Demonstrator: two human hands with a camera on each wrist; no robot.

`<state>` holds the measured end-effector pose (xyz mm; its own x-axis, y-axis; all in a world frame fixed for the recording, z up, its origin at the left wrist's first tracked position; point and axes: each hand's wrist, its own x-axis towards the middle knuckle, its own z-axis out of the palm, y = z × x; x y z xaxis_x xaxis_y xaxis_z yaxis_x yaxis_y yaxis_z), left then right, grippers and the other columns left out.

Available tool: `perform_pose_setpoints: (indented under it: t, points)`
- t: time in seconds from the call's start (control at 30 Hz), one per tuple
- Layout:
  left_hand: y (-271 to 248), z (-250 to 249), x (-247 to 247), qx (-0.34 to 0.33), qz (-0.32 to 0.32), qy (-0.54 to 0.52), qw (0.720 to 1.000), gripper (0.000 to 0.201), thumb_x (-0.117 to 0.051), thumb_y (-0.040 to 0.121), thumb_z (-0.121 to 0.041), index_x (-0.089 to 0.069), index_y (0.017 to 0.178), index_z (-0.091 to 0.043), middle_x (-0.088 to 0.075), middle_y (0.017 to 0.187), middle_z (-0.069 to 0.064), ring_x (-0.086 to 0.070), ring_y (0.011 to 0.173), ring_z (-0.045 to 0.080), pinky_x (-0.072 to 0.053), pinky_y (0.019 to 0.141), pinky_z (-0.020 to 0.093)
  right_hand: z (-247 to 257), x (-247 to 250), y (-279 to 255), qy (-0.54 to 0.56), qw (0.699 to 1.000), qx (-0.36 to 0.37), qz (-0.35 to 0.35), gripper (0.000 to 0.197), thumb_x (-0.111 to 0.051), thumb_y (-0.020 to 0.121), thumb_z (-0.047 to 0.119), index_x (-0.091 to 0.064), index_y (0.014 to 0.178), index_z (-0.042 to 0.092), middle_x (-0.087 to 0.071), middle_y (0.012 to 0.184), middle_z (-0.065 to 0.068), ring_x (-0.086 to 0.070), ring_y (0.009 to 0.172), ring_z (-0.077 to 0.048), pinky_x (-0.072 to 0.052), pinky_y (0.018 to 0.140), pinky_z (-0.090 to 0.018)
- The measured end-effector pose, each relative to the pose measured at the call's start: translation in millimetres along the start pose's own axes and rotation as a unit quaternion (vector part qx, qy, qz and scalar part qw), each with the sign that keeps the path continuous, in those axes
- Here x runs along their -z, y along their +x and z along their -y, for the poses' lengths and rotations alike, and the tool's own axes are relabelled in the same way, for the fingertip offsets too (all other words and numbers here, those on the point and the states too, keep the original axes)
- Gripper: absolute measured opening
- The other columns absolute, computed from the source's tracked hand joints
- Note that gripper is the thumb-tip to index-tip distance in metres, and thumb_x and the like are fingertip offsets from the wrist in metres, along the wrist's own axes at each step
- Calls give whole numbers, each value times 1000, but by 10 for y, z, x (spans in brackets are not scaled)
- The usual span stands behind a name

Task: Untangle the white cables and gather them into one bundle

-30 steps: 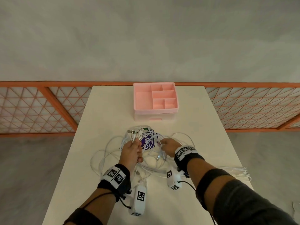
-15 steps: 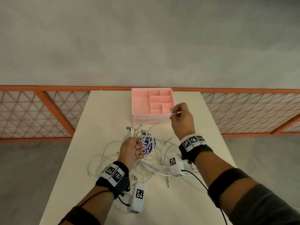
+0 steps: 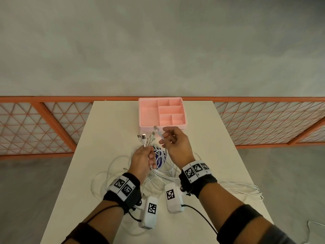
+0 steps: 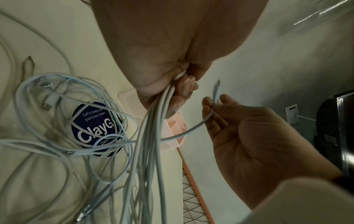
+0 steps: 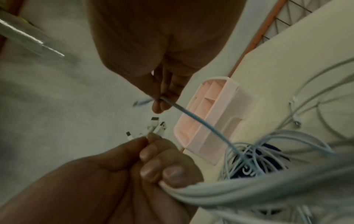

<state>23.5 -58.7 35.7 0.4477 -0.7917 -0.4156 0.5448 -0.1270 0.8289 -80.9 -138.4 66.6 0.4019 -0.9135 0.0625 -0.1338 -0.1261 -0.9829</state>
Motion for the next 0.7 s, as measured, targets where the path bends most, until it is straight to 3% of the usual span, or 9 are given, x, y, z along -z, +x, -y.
perform_pose_setpoints:
  t: [0.1,0.17,0.27,0.4,0.47,0.57,0.63,0.7]
  points:
    - [-13,31,-11,-14,7,26,1000,20,-42,105,-14,-51,88,-8,-39,58,-1,-33,46,11,-34,44,27,-29,-73,-67,-11,1000,-28,-2,33,-61,83,-10,-65,93,22,-66,82,-5,-67,77,-26,-59,77,-38]
    - [-24,47,-35,-25,12,43,999,21,-42,106,-15,-50,88,-8,-38,60,0,-34,46,11,-35,44,27,-47,-119,-110,-43,998,-37,-8,21,-67,83,-2,-67,87,18,-68,77,-5,-66,71,-19,-59,73,-34]
    - [-33,63,-55,-45,25,83,995,21,-40,107,-17,-50,92,-5,-38,65,2,-35,48,11,-36,43,26,-18,-145,-170,-50,998,-47,-3,6,-68,86,2,-67,89,7,-66,69,-1,-62,56,-3,-52,58,-18]
    - [-46,76,-36,-59,27,110,992,21,-39,107,-20,-52,104,-3,-40,67,3,-37,50,11,-38,44,26,7,-110,-243,-32,998,-41,34,8,-65,90,2,-68,96,-1,-66,67,0,-60,49,-1,-48,49,-14]
    - [-30,88,-8,-61,20,115,991,24,-39,107,-19,-53,105,0,-41,66,4,-39,49,10,-39,45,27,-18,-80,-267,-34,996,-29,73,13,-61,92,0,-70,102,-1,-65,73,2,-61,54,1,-49,52,-13]
    - [-19,97,38,-64,19,128,989,30,-40,107,-22,-56,103,3,-44,64,6,-42,48,12,-39,46,29,-93,13,-233,-92,987,-10,128,24,-60,91,0,-76,106,10,-65,84,9,-63,72,4,-47,69,-11]
    - [-43,98,46,-64,26,149,986,29,-42,106,-23,-57,92,-2,-46,62,7,-43,50,15,-40,47,28,-134,92,-154,-94,990,-12,107,23,-61,89,0,-77,100,12,-69,86,9,-65,78,1,-48,75,-16]
    - [-77,93,36,-69,45,159,984,31,-43,106,-22,-56,84,-4,-54,63,7,-46,52,18,-40,49,28,-163,153,-41,-88,995,-2,56,22,-60,91,7,-74,105,18,-70,94,6,-66,86,-5,-53,80,-26]
